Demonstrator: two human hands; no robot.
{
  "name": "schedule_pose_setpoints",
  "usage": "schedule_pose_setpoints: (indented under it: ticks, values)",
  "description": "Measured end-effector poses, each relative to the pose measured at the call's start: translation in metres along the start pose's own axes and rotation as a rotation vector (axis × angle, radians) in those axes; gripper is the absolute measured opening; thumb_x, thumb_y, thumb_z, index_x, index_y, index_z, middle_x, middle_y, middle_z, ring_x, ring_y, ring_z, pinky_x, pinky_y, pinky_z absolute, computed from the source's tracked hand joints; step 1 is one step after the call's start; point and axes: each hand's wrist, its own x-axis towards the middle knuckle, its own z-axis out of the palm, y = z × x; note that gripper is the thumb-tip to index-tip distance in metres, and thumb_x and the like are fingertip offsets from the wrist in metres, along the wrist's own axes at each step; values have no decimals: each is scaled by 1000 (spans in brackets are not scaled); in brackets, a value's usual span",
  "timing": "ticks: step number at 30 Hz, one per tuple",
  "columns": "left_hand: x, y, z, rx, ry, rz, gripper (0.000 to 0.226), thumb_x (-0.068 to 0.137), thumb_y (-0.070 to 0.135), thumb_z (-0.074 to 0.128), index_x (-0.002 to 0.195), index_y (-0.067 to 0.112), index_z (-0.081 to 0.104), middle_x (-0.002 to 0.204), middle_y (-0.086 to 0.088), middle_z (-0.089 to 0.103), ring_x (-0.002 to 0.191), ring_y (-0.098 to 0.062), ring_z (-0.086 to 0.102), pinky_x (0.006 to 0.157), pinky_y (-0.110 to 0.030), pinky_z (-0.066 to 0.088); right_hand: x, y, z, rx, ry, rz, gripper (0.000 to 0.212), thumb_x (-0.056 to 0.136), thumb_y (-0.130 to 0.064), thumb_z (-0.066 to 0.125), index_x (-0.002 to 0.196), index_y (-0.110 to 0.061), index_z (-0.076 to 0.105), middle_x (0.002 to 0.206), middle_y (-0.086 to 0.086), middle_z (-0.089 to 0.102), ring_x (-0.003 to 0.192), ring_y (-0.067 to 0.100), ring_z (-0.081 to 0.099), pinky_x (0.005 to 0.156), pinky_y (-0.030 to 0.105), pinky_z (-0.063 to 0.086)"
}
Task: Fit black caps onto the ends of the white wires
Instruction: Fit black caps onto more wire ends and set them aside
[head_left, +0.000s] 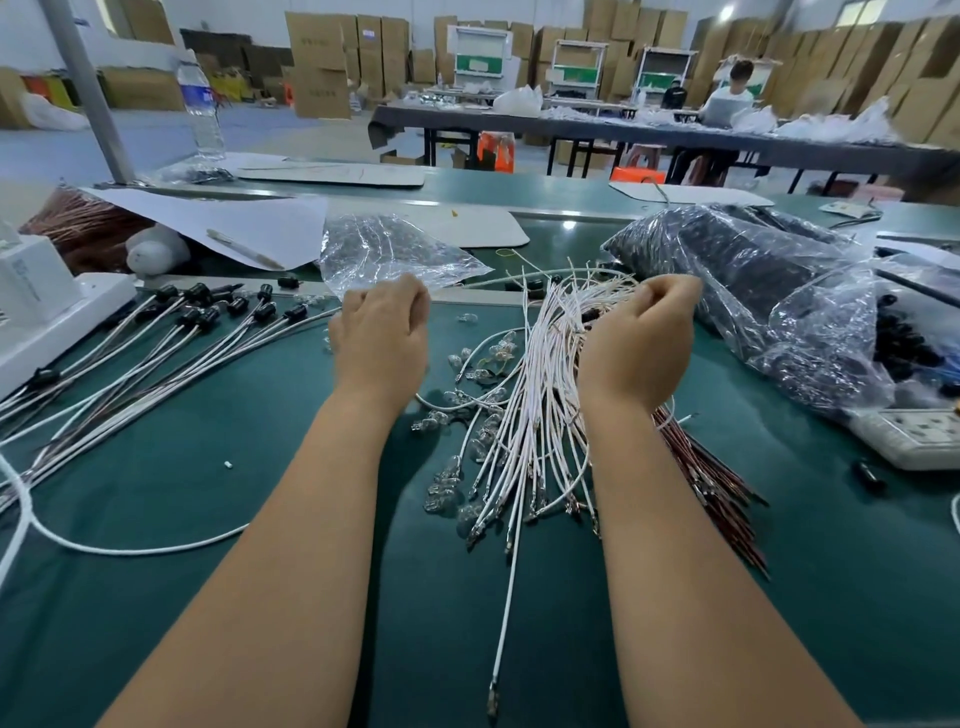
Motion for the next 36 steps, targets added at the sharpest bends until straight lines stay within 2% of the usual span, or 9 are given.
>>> schedule_pose_setpoints:
  ticks: [3, 6, 9, 11, 14, 17, 23, 29, 36]
  values:
    - [0, -2, -4, -83, 62, 85, 14, 97, 22, 52, 93, 15, 64, 62, 5, 57, 65, -25, 54, 78, -39, 43, -2, 4, 0, -337, -205, -67, 21, 90, -7, 44, 109, -12, 50, 106, 5, 57, 101, 26, 54, 82, 40, 46]
    - [-1, 3, -5, -84, -22, 218, 16, 95, 25, 58, 98, 18, 72, 71, 2, 66, 66, -20, 55, 71, -33, 45, -10, 2, 4, -502, -282, -375, 54, 78, -3, 50, 131, -14, 45, 136, 11, 42, 126, 28, 36, 103, 42, 28]
    - [-1, 9, -1, -122, -116, 287, 17, 92, 27, 62, 99, 18, 75, 81, -4, 69, 74, -22, 57, 70, -32, 45, -20, -2, 11, -515, -504, -677, 44, 87, -13, 53, 130, -23, 52, 136, 2, 47, 130, 21, 35, 105, 40, 17]
    - [-3, 10, 3, -135, -147, 304, 17, 92, 28, 62, 100, 19, 75, 82, -2, 67, 78, -21, 55, 70, -32, 44, -25, 0, 14, -558, -576, -765, 24, 94, -22, 51, 113, -28, 65, 115, -8, 62, 120, 15, 45, 99, 39, 12]
    - [-3, 8, 4, -133, -165, 277, 17, 95, 25, 58, 100, 17, 73, 82, 2, 66, 78, -18, 55, 69, -31, 43, -23, 2, 11, -620, -440, -651, 17, 91, -17, 55, 88, -26, 69, 71, -14, 57, 98, 16, 55, 92, 38, 13]
    - [-1, 4, 2, -160, -181, 189, 19, 97, 20, 54, 99, 13, 72, 76, 2, 64, 66, -14, 52, 65, -31, 46, -18, 7, 10, -714, -372, -532, 25, 90, -10, 50, 71, -24, 60, 54, -11, 45, 97, 21, 54, 90, 41, 12]
    - [-2, 3, 2, -136, -190, 78, 19, 96, 22, 55, 88, 17, 71, 70, 7, 65, 57, 0, 49, 62, -28, 44, -21, 7, 14, -705, -545, -546, 24, 93, -23, 45, 75, -23, 62, 68, -9, 57, 103, 19, 44, 87, 43, 16]
    - [-13, 33, 11, -223, -111, 63, 19, 94, 20, 55, 83, 12, 68, 72, -2, 67, 67, -22, 59, 66, -36, 50, -26, 3, 15, -653, -661, -568, 28, 99, -29, 39, 88, -24, 64, 82, -6, 59, 101, 20, 50, 87, 41, 17]
    - [-17, 92, 15, -508, -1, -42, 19, 97, 22, 50, 82, 18, 61, 74, 1, 67, 67, -20, 57, 62, -32, 42, 12, -20, -25, -165, -752, -238, 43, 82, -5, 45, 112, -20, 70, 108, 0, 72, 95, 18, 60, 94, 40, 48]
